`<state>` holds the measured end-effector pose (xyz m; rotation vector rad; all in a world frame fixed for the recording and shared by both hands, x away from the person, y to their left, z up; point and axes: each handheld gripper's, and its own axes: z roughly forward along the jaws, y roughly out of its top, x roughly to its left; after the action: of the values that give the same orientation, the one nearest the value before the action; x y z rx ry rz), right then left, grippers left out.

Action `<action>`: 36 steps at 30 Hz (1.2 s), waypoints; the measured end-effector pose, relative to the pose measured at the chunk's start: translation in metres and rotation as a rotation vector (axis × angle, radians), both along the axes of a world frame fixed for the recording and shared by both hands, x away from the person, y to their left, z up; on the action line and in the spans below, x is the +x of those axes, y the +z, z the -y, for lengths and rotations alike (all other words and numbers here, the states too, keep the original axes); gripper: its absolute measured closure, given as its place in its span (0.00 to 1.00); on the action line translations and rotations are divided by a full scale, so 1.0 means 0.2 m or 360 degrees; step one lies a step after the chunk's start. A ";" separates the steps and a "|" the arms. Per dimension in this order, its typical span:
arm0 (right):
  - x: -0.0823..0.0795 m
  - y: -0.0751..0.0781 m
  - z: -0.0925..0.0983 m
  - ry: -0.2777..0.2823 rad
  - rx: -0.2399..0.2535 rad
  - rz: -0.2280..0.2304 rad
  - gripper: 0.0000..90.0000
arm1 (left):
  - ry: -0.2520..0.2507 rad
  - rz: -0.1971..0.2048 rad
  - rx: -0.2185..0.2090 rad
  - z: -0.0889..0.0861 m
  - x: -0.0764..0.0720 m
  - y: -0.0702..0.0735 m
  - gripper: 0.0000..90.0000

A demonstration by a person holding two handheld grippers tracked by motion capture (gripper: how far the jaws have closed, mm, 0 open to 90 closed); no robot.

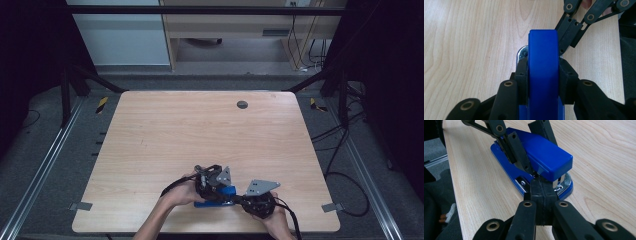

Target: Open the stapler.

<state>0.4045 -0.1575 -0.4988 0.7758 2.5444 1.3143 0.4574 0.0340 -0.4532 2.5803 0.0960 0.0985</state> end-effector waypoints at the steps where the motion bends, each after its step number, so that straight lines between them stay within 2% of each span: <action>1: 0.00 0.00 0.00 0.0002 0.0001 0.0001 1.00 | -0.0001 -0.0001 0.0005 0.00 0.00 0.00 0.73; 16: 0.00 0.00 0.00 0.0008 0.0015 -0.0002 1.00 | 0.0000 -0.0010 0.0002 0.00 0.00 0.00 0.73; 19: 0.00 0.00 0.00 0.0009 0.0016 -0.0002 1.00 | -0.0002 -0.0002 -0.0004 0.00 0.00 0.01 0.73; 20: 0.00 0.00 0.00 0.0010 0.0013 0.0000 1.00 | 0.0001 -0.0018 -0.0023 -0.01 0.01 0.00 0.73; 25: 0.00 0.00 0.00 0.0014 0.0018 0.0000 1.00 | -0.0006 -0.0008 0.0002 0.00 0.01 0.01 0.73; 36: 0.00 -0.01 0.00 0.0015 0.0020 0.0003 1.00 | -0.0009 -0.0004 0.0003 0.00 0.00 0.01 0.73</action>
<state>0.4055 -0.1583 -0.5000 0.7656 2.5439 1.3343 0.4584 0.0342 -0.4518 2.5827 0.0892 0.0934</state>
